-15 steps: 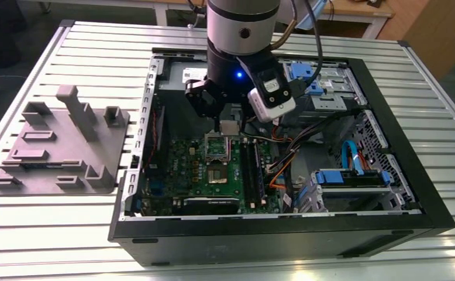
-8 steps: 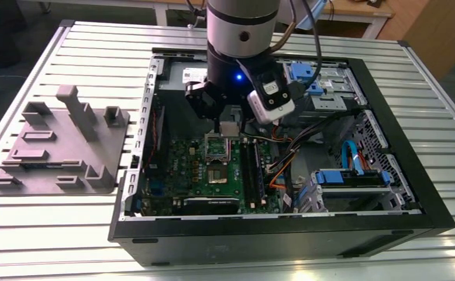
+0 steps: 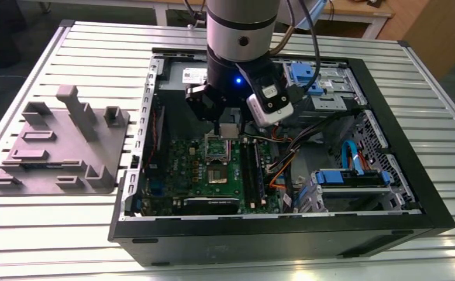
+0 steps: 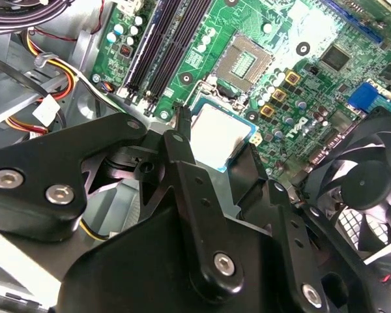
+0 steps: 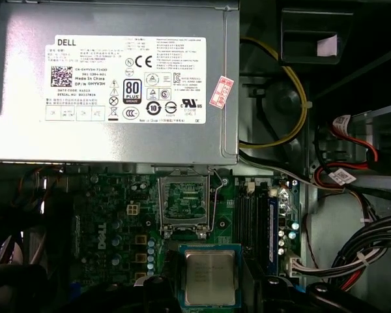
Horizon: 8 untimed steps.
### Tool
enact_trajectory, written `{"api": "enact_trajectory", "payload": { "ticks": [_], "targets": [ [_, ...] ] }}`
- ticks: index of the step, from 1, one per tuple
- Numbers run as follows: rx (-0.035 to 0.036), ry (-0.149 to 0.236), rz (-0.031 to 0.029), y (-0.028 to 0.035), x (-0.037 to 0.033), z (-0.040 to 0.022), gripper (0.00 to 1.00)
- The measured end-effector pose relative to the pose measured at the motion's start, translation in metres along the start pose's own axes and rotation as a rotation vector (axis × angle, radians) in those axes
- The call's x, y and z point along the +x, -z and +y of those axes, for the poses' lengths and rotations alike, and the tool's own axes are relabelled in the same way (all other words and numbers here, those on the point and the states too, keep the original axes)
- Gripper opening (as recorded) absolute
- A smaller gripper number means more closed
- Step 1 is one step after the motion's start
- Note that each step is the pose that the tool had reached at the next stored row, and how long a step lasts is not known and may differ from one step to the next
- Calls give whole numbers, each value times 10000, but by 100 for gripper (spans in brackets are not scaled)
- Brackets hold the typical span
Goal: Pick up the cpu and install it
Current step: 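Place the cpu into insertion slot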
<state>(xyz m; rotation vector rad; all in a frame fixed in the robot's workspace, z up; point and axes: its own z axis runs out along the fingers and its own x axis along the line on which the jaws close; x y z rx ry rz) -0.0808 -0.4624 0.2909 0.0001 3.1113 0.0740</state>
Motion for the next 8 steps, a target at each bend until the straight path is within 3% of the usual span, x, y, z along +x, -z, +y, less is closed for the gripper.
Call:
{"api": "enact_trajectory", "payload": {
  "ticks": [8],
  "targets": [
    [-3, 0, -1, -28, 1, -1, 47]
  ]
}}
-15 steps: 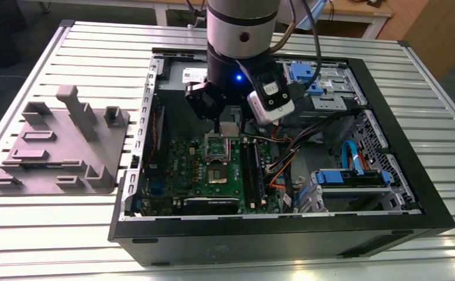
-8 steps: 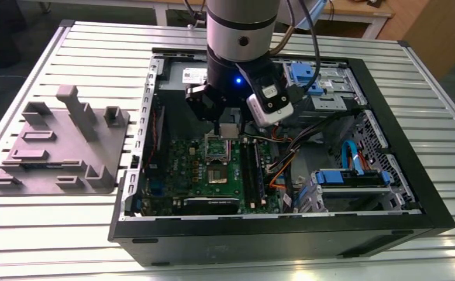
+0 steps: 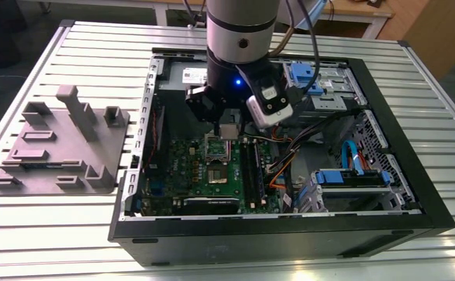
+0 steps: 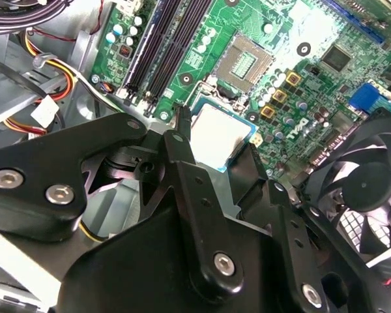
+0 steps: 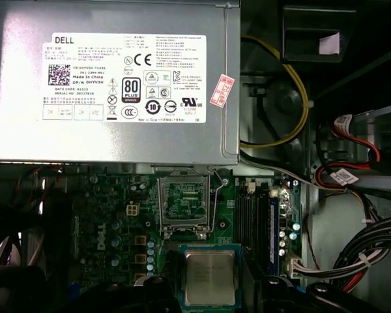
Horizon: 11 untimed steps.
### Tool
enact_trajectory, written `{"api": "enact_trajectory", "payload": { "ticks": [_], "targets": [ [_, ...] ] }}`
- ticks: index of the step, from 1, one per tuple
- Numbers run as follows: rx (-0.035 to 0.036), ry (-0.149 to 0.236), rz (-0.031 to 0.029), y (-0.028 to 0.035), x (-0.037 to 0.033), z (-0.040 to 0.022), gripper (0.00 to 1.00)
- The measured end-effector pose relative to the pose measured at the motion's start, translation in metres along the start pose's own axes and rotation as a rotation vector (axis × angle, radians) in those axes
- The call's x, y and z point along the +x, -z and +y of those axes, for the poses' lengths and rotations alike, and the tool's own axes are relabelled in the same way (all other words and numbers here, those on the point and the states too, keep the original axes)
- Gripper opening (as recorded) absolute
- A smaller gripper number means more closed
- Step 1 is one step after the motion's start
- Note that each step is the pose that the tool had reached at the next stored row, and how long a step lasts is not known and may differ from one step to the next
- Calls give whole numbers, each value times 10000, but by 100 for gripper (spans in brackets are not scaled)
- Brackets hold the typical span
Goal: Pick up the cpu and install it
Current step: 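Place the cpu into insertion slot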
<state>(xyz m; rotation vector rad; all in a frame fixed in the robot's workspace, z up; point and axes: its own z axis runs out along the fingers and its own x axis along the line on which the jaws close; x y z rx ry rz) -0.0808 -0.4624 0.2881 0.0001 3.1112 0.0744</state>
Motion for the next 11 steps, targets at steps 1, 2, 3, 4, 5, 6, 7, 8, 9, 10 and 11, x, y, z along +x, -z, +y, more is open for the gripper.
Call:
{"api": "enact_trajectory", "payload": {
  "ticks": [1, 2, 3, 4, 5, 6, 7, 8, 9, 10, 11],
  "targets": [
    [-1, 0, 0, -8, 0, 0, 47],
    [0, 0, 0, -16, 0, -1, 47],
    [0, 0, 0, -22, 1, -1, 47],
    [1, 0, 1, -26, 1, -1, 47],
    [3, -1, 2, -26, 1, -1, 47],
    [3, 0, 2, -26, 1, -1, 47],
    [3, 0, 1, -27, 1, -1, 47],
    [1, 0, 1, -28, 1, -1, 47],
    [0, 0, 0, -29, 1, -1, 47],
    [0, 0, 1, -31, 1, -1, 47],
    [0, -1, 0, -32, 1, -1, 47]
  ]
}}
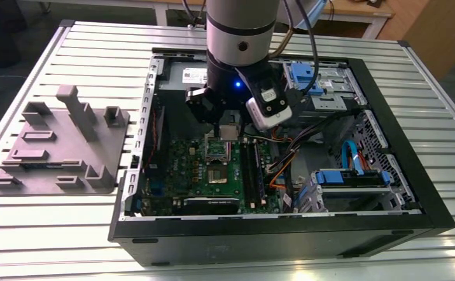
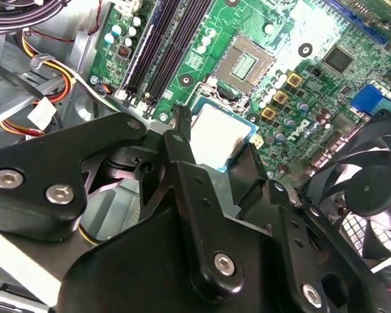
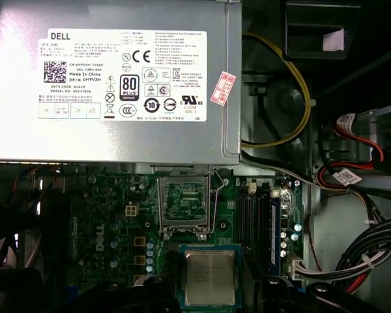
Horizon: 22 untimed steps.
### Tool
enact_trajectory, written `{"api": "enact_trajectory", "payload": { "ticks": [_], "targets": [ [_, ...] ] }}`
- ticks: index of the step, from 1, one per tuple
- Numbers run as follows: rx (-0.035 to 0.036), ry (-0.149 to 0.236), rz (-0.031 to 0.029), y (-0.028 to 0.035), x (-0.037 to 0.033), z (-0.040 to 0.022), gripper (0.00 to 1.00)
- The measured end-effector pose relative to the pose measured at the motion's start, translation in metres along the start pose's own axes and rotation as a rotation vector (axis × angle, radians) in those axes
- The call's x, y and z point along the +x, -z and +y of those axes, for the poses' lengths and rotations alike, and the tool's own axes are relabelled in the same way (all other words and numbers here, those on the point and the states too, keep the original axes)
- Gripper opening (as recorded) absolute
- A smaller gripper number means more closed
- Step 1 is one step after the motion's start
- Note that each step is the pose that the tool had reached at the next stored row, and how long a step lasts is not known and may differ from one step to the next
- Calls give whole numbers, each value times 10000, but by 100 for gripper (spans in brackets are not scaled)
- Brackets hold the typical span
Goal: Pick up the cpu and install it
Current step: 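Place the cpu into insertion slot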
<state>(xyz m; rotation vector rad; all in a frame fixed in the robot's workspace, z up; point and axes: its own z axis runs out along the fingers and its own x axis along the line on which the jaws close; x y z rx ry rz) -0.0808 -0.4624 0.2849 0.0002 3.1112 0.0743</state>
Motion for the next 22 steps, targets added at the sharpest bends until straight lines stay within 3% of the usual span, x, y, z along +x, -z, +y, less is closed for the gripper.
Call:
{"api": "enact_trajectory", "payload": {
  "ticks": [10, 22],
  "targets": [
    [2, 0, 0, -50, -6, -2, 47],
    [0, 0, 0, -64, -13, -3, 47]
  ]
}}
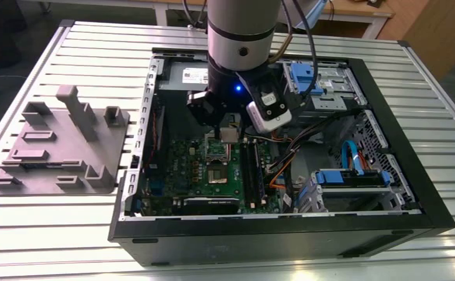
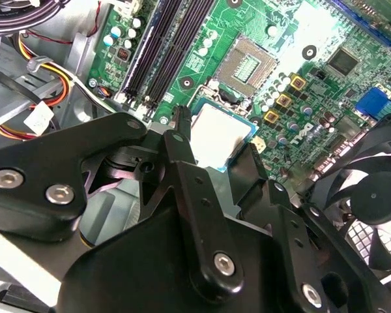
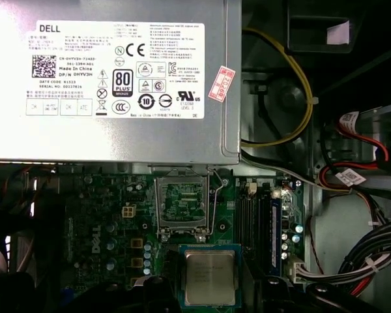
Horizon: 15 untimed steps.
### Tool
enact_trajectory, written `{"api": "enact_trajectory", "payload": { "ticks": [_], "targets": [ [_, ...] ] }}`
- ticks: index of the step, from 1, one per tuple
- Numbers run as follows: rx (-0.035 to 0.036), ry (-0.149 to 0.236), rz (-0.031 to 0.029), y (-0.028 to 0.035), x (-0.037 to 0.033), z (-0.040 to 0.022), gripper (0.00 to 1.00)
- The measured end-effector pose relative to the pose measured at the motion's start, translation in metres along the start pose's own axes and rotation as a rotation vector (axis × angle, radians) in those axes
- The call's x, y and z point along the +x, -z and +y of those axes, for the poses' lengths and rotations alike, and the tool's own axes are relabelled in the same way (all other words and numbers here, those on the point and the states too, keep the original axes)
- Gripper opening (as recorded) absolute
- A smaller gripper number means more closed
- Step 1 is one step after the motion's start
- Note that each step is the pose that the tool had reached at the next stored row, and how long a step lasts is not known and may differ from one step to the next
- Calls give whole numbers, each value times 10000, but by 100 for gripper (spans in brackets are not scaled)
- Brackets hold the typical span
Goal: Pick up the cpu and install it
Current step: 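Place the cpu into insertion slot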
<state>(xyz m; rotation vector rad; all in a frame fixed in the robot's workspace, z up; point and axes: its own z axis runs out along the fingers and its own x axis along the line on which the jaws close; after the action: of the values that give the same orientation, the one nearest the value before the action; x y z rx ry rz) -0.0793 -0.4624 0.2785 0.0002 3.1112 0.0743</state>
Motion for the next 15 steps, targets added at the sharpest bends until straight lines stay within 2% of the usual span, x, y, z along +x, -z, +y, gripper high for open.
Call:
{"api": "enact_trajectory", "payload": {
  "ticks": [15],
  "targets": [
    [3, 0, 0, -16, 34, -21, 47]
  ]
}}
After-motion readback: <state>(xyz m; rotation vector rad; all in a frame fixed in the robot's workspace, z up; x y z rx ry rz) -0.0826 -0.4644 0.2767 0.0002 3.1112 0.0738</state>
